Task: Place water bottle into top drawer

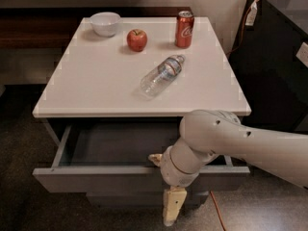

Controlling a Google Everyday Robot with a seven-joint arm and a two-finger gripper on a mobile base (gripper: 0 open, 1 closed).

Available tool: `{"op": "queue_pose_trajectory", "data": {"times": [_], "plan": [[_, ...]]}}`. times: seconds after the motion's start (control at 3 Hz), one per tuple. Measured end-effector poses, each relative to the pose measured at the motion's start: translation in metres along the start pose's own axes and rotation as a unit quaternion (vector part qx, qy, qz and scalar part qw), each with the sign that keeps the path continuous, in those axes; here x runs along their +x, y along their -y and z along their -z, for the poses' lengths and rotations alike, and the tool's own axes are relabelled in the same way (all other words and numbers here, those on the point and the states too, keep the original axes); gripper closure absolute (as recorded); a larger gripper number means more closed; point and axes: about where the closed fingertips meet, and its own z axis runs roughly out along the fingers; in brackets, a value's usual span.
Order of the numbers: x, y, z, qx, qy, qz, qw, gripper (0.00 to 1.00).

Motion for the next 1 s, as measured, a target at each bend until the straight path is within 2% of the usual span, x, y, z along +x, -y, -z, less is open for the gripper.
{"op": "queue_pose_trajectory", "data": {"times": [0.67,1.0], "plan": [[0.0091,-0.0043,-0.0171,-0.031,-0.019,-0.006,0.9993,0.00],[0.0075,-0.0043,-0.0138,-0.031,-0.019,-0.006,0.9993,0.00]]}}
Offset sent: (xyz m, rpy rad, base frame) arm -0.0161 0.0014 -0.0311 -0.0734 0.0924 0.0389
